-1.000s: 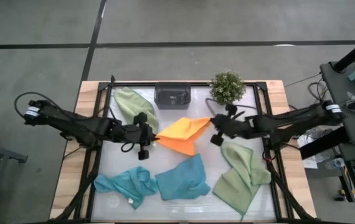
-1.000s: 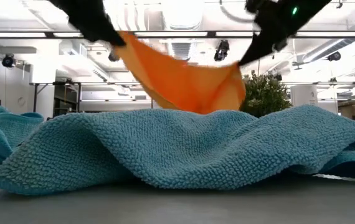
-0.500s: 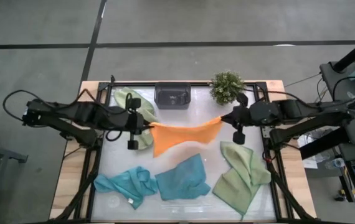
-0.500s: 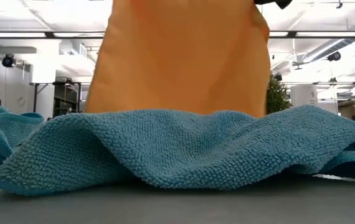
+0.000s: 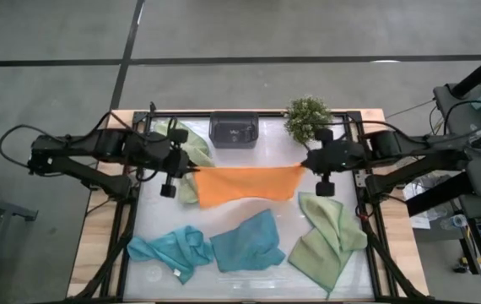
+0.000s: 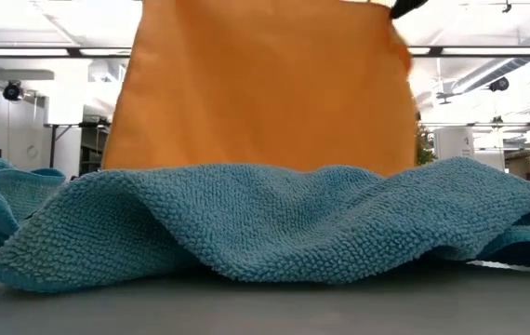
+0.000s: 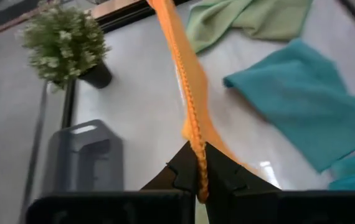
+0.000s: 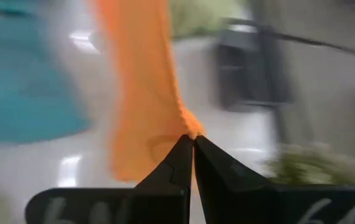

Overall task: Fold microfiber towels
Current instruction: Fold the orange microfiber towel

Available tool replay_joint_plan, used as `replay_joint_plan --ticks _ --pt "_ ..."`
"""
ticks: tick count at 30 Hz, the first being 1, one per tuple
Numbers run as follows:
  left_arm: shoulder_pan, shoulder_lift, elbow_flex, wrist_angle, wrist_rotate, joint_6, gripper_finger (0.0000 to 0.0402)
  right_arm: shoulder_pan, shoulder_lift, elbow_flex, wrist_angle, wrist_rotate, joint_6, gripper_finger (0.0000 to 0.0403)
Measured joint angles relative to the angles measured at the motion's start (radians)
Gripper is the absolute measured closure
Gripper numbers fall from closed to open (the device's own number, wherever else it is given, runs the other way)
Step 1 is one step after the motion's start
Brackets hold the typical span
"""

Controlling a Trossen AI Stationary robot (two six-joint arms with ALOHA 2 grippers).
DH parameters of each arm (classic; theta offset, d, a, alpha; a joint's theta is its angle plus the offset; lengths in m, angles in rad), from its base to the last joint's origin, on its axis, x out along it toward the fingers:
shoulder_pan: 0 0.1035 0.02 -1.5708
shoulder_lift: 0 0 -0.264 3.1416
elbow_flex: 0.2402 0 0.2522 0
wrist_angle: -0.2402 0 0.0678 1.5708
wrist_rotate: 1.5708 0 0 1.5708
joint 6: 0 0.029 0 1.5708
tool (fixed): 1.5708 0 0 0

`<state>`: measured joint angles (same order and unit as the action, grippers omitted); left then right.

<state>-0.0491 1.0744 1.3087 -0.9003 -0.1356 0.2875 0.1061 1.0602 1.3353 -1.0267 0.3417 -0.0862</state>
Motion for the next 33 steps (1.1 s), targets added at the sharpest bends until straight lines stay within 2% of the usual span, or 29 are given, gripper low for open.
replay_joint_plan --ticks 2,3,8,11,13,17,19,21,25,27,33 --pt "0.052 0.003 0.0 0.001 0.0 0.032 0.0402 -0.014 0.024 0.012 -0.005 0.168 -0.009 0.0394" --pt "0.083 0.007 0.0 0.003 -0.002 0.048 0.0402 -0.025 0.037 0.017 -0.015 0.209 -0.025 0.0394" --pt "0.254 0.045 0.0 0.017 -0.029 0.131 0.0402 -0.082 0.087 0.028 0.024 0.19 -0.128 0.0394" --pt "0.331 0.057 0.0 0.028 -0.031 0.209 0.0402 -0.107 0.109 0.036 0.014 0.274 -0.152 0.0394" --pt "0.351 0.057 0.0 0.029 -0.031 0.247 0.0402 -0.115 0.113 0.036 0.014 0.309 -0.174 0.0394" --pt "0.348 0.054 -0.004 0.017 -0.006 0.249 0.0402 -0.114 0.106 0.036 0.0 0.306 -0.148 0.0394" --pt "0.337 0.049 -0.005 -0.007 0.045 0.226 0.0402 -0.109 0.094 0.036 -0.022 0.276 -0.111 0.0394" --pt "0.32 0.047 -0.007 -0.042 0.104 0.181 0.0402 -0.102 0.086 0.036 -0.048 0.201 -0.061 0.0394" --pt "0.268 0.05 -0.06 -0.048 0.177 0.09 0.0402 -0.091 0.081 0.034 -0.093 -0.048 0.066 0.0394" --pt "0.229 0.05 -0.11 -0.016 0.201 0.057 0.0402 -0.075 0.081 0.022 -0.102 -0.137 0.109 0.0394" --pt "0.097 0.051 -0.243 0.121 0.205 -0.046 0.0402 0.006 0.081 -0.048 -0.075 -0.168 0.203 0.0394"
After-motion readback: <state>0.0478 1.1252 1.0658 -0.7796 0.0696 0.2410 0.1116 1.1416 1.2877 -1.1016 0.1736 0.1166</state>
